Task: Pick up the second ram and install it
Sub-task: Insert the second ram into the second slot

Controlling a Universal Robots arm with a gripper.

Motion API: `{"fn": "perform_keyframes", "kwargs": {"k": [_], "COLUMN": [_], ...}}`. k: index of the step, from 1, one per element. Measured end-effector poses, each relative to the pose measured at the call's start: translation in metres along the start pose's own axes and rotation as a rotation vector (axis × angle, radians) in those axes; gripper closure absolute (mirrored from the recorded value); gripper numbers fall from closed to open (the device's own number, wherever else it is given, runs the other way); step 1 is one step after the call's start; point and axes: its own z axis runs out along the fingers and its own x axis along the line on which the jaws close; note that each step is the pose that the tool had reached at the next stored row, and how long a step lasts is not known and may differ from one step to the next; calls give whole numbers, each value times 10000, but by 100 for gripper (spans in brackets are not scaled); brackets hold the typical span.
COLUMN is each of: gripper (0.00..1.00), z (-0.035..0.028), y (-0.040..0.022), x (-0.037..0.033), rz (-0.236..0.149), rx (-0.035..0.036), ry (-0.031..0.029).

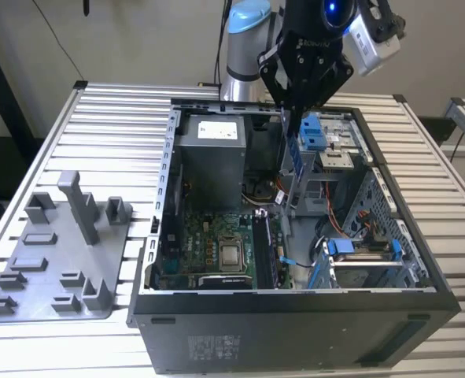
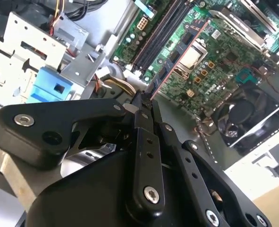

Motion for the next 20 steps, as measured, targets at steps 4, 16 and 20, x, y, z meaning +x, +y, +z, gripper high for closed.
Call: {"fn": "perform_keyframes", "kwargs": {"k": [4, 16, 20], "gripper": [86, 86, 86], "z": [5, 72, 143], "y": [-3, -35, -48], "x": [0, 96, 109], "rz": [4, 20, 42], "rx": [3, 9, 12], "ry": [-4, -9, -16]}}
